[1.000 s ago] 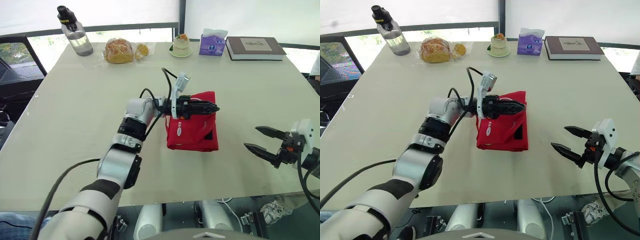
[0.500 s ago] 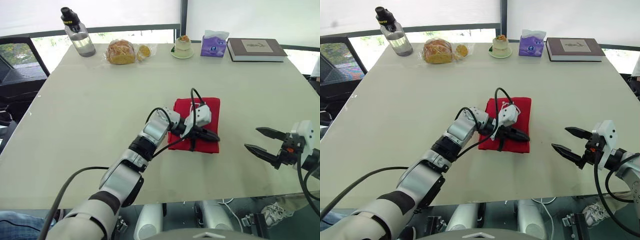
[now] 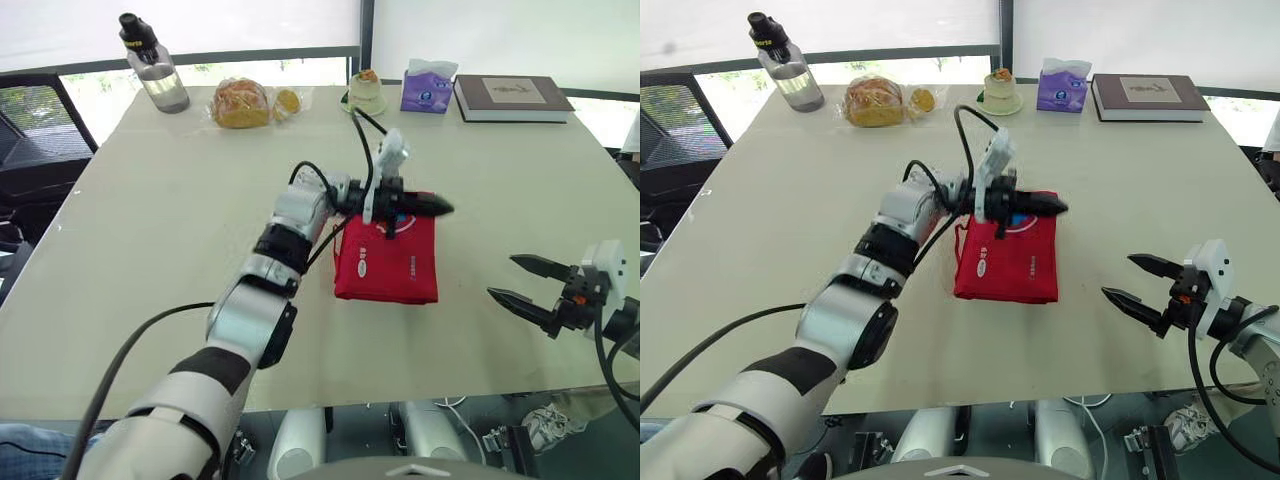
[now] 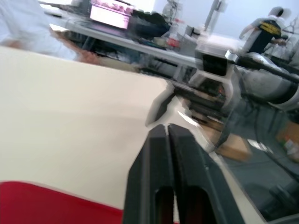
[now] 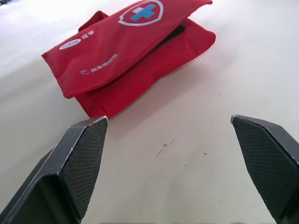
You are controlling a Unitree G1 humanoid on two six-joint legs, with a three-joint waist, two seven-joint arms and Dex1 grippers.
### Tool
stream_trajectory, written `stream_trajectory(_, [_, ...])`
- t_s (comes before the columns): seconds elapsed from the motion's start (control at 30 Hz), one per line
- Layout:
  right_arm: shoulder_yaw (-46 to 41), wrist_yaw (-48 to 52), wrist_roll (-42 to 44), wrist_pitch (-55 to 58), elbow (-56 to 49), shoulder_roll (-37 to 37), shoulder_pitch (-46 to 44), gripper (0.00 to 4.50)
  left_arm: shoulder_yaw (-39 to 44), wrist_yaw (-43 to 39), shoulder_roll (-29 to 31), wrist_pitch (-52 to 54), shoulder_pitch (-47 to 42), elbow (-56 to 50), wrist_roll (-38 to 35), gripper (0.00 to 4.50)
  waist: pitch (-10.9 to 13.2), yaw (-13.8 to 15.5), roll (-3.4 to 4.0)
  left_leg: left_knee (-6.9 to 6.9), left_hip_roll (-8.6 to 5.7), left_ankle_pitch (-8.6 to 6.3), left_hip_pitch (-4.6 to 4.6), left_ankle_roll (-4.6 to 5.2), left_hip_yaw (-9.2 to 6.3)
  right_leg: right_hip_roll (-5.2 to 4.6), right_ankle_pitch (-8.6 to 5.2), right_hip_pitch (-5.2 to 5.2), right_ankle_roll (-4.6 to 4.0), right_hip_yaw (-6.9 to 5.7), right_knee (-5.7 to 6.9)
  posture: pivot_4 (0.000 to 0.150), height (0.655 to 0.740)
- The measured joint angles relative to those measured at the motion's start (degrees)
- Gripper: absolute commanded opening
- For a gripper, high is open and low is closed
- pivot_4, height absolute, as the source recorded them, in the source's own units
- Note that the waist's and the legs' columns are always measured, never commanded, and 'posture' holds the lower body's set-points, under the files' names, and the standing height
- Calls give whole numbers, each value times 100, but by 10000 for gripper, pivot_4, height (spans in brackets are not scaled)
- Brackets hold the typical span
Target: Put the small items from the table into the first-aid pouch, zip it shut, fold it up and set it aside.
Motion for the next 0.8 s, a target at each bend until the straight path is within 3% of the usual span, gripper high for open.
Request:
stream_trajectory(0.07, [11, -9, -21, -24, 1, -2, -34, 45000, 54, 743, 0, -408, -254, 734, 311, 1054, 0, -22, 0, -5, 0, 0, 1, 0, 1, 0, 1, -1, 2, 3, 0, 1500, 7400])
stream_trajectory(0.17, [12, -21, -38, -28, 21, -4, -62, 45000, -126, 1037, -24, -873, -269, 1347, 827, 1054, 0, -22, 0, -13, 0, 0, -3, 0, 1, 3, 1, -7, 0, 2, 1, 1500, 7400])
stream_trajectory(0.3, [12, -21, -50, -40, 45, -42, -104, 45000, -328, 1095, -119, -1448, -244, 1559, 1318, 1054, -2, 4, 2, -11, 0, 0, 0, -1, 2, 2, 2, -5, -1, 2, 1, 1500, 7400])
stream_trajectory(0.5, [12, -22, -101, -60, 47, -61, -97, 45000, -415, 2273, -180, -2187, -187, 1805, 1853, 1054, -4, -13, 3, -6, 1, 0, 7, 0, 3, 4, 1, -2, 3, 6, 7, 1500, 7400])
stream_trajectory(0.63, [22, -239, 47, 150, 53, 17, -477, 45000, 367, 1989, -139, -2515, -191, 1760, 1288, 1054, -1, -31, 2, -7, 2, 0, -3, -1, 6, 4, 9, -12, -10, 7, 7, 1500, 7400])
stream_trajectory(0.8, [291, -777, 504, 908, 45, 265, -1134, 45000, 889, 545, 515, -2188, -220, 743, 578, 1054, 3, -62, 2, -21, 6, 1, -9, -2, 3, 9, 14, -23, -22, 7, 11, 1500, 7400])
